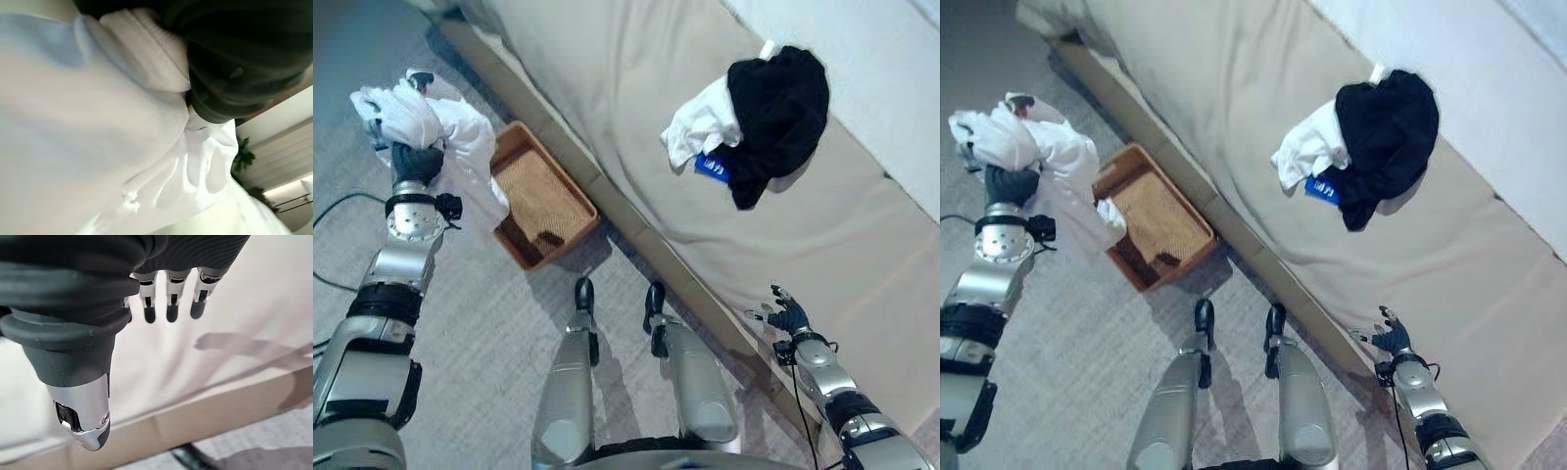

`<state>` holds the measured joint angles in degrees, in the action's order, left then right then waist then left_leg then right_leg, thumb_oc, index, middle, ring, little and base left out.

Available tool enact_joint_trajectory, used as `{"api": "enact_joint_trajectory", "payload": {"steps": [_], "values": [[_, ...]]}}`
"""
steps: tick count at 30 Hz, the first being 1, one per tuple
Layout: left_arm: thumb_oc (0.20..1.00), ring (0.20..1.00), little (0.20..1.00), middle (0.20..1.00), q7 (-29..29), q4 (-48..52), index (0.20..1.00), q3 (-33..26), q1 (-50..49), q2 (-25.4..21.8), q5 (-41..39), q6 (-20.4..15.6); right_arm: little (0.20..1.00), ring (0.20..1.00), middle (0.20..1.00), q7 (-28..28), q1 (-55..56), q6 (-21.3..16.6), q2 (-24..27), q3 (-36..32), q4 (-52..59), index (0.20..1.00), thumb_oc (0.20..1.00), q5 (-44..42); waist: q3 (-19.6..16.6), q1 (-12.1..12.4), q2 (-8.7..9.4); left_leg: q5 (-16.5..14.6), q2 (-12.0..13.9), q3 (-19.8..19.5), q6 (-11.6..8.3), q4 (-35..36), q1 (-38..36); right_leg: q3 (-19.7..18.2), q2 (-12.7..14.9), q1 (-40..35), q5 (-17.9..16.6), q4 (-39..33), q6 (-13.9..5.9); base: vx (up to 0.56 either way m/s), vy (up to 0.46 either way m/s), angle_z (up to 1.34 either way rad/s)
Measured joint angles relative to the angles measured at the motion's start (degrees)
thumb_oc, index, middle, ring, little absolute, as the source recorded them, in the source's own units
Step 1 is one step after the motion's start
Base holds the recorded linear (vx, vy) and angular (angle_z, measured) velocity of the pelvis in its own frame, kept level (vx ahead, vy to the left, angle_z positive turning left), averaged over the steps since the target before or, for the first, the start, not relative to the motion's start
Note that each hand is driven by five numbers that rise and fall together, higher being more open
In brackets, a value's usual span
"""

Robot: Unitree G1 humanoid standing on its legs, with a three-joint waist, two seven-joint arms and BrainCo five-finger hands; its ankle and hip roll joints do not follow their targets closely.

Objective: Pick up clothes into the bucket

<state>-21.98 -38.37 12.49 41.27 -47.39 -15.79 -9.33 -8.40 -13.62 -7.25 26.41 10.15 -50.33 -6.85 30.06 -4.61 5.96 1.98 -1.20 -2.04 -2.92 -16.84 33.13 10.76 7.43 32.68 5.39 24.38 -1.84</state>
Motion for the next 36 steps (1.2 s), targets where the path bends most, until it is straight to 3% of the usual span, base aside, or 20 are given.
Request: {"api": "enact_joint_trajectory", "payload": {"steps": [7,14,15,16,27,36], "values": [[0.2,0.2,0.2,0.2,-2.3,-3.8,0.2,2.6,4.8,0.0,-0.9,0.0,1.0,1.0,1.0,-2.4,-1.9,-1.7,0.7,3.1,1.6,1.0,1.0,-0.5,0.2,-1.0,0.47,-2.4,0.5,-1.3,0.68,-7.8,10.6,0.4,-0.2,9.2,1.9,5.6,0.71,0.01,-0.016,0.01],[0.2,0.2,0.2,0.2,-2.7,-11.5,0.2,3.3,8.5,0.9,-5.2,0.0,1.0,1.0,1.0,-4.3,-4.2,-3.5,0.7,5.4,4.3,1.0,1.0,-1.8,0.7,-2.7,1.82,-2.6,2.0,-1.4,0.43,-12.2,17.8,0.5,-1.7,15.1,0.4,6.6,1.42,0.01,0.002,-0.09],[0.304,0.304,0.304,0.304,-2.7,-12.3,0.304,3.4,8.7,1.7,-5.5,0.0,1.0,1.0,1.0,-4.4,-4.3,-3.7,0.7,5.6,4.3,1.0,1.0,-1.8,0.7,-2.7,1.84,-2.7,2.0,-1.4,0.42,-12.2,17.9,0.5,-1.8,15.1,0.4,6.4,1.42,0.02,-0.005,-0.06],[1.0,1.0,1.0,1.0,-2.7,-12.9,1.0,4.1,8.7,2.2,-5.8,0.0,1.0,1.0,1.0,-4.6,-4.3,-3.8,0.8,6.2,4.6,1.0,1.0,-1.9,0.7,-2.8,1.94,-2.7,2.0,-1.4,0.43,-12.0,18.0,0.5,-1.8,15.1,0.3,6.1,1.41,0.0,0.0,0.0],[1.0,1.0,1.0,1.0,-0.5,-23.9,1.0,4.7,14.8,4.0,-5.8,2.8,1.0,1.0,1.0,-4.8,-6.4,-4.2,0.8,8.4,5.2,1.0,1.0,-2.9,0.6,-4.2,2.21,-2.2,2.7,-1.1,0.95,-9.4,18.8,0.6,-2.8,15.5,-1.5,2.0,1.26,0.01,-0.004,-0.03],[1.0,1.0,1.0,1.0,2.3,-24.0,1.0,-0.4,9.4,5.1,-13.2,4.0,1.0,1.0,1.0,-7.2,-8.8,-4.0,1.1,4.4,11.5,1.0,1.0,-5.7,0.6,-3.8,2.18,-1.9,2.1,0.3,1.28,-6.4,14.5,-0.8,-2.2,13.2,-1.5,1.5,1.29,-0.01,0.009,-0.03]]}}
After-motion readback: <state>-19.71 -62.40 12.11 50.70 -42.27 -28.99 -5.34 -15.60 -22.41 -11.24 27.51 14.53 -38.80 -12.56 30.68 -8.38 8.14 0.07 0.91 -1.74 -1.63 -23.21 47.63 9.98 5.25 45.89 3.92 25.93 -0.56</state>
